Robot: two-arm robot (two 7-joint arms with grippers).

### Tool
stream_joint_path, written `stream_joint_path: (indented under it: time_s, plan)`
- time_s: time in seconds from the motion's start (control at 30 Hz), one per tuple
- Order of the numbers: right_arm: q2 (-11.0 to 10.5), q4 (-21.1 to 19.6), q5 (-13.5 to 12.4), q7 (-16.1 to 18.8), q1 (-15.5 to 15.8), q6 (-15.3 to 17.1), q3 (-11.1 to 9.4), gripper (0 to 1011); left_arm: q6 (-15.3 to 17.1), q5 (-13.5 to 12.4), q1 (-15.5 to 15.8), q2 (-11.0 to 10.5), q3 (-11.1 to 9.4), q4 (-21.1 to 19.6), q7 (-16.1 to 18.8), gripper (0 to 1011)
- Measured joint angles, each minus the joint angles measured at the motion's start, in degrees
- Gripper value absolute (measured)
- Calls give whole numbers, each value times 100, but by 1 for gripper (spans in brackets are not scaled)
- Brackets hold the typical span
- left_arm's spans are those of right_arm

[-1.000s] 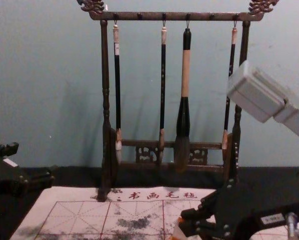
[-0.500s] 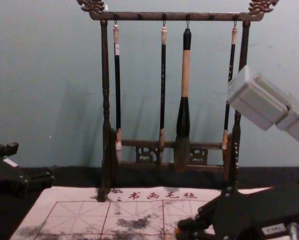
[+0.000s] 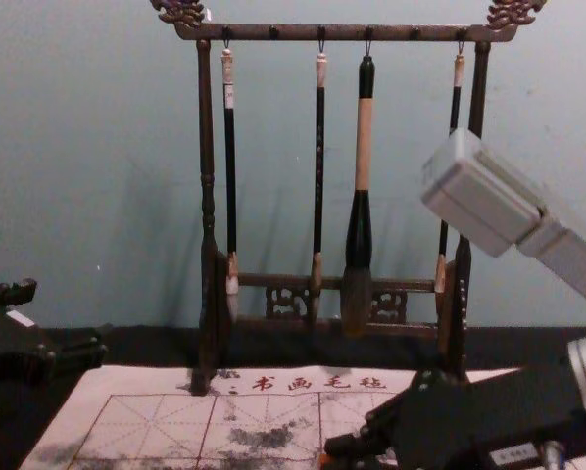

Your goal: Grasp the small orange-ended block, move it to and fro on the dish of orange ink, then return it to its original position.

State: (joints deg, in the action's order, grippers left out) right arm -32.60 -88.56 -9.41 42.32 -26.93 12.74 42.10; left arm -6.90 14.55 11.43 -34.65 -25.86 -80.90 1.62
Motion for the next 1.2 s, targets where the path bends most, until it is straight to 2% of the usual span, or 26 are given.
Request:
stream_joint_path:
  time_s: [0.63, 1.2]
  plan:
    - [272, 248, 68, -169, -186, 102, 55, 109, 0, 0, 0, 0, 0, 0, 0, 1001]
    - [259, 379, 149, -245, -198, 113, -50, 109, 0, 0, 0, 0, 0, 0, 0, 1001]
